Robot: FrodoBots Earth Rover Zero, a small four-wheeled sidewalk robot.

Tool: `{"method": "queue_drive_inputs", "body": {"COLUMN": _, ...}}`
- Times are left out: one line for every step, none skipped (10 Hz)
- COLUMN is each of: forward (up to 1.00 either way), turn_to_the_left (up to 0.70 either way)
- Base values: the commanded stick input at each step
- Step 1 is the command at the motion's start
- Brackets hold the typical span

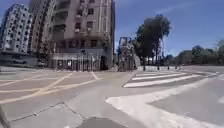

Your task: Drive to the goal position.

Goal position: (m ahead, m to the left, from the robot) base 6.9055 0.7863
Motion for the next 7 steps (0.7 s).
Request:
{"method": "queue_drive_inputs", "body": {"forward": 0.7, "turn_to_the_left": 0.0}}
{"method": "queue_drive_inputs", "body": {"forward": 0.7, "turn_to_the_left": 0.0}}
{"method": "queue_drive_inputs", "body": {"forward": 0.7, "turn_to_the_left": 0.0}}
{"method": "queue_drive_inputs", "body": {"forward": 0.7, "turn_to_the_left": 0.0}}
{"method": "queue_drive_inputs", "body": {"forward": 0.7, "turn_to_the_left": 0.0}}
{"method": "queue_drive_inputs", "body": {"forward": 0.7, "turn_to_the_left": 0.0}}
{"method": "queue_drive_inputs", "body": {"forward": 0.7, "turn_to_the_left": 0.0}}
